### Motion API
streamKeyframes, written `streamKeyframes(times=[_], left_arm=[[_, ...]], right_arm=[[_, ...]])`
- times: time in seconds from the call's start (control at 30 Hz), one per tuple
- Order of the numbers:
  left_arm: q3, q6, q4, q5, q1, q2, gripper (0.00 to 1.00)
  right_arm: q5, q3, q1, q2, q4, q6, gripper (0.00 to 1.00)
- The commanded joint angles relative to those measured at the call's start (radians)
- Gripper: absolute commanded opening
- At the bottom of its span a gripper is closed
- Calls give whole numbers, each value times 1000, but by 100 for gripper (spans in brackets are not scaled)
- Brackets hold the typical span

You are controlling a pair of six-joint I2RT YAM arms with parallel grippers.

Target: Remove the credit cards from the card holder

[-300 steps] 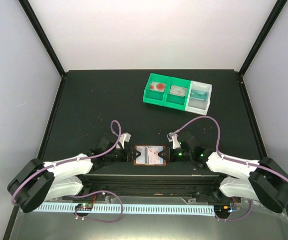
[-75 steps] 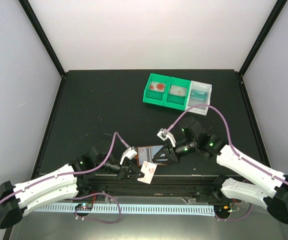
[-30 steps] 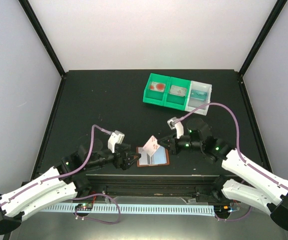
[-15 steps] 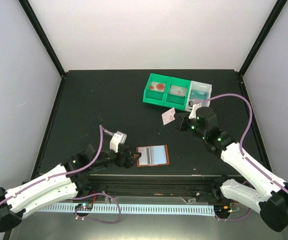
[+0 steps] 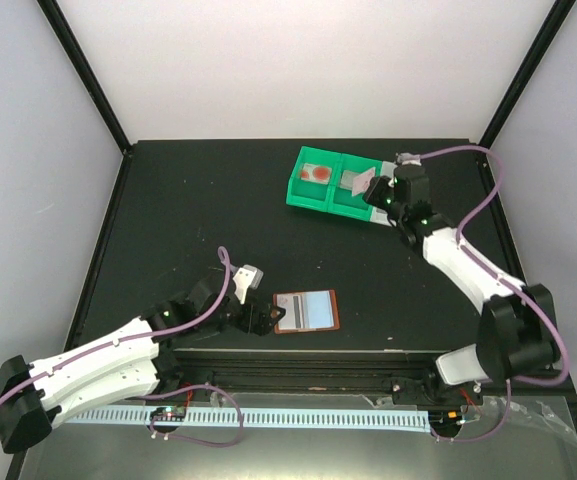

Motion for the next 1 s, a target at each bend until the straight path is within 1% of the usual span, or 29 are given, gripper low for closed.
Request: streamKeyframes(times=[0.0, 0.23, 0.43, 0.63, 0.8, 0.9, 0.97], left_arm=[[35, 38, -8, 27, 12, -5, 99], [33, 46, -73, 18, 16, -38, 99], [27, 41, -92, 32, 19, -90, 99], [54, 61, -148, 28, 24, -126, 99], [63, 50, -145, 46, 27, -117, 99], [61, 49, -140, 47, 28, -108, 99], [60, 45, -142, 43, 29, -102, 99]], right_arm=[[29, 88, -33, 124, 51, 32, 1], [49, 176, -42, 318, 99, 107, 1], [93, 252, -50, 438, 124, 172, 1], [63, 371, -56, 554, 74, 196, 1], [70, 432, -60, 621, 73, 208, 1], [64, 493, -63, 670, 26, 200, 1], [63, 510, -62, 691, 24, 197, 1]])
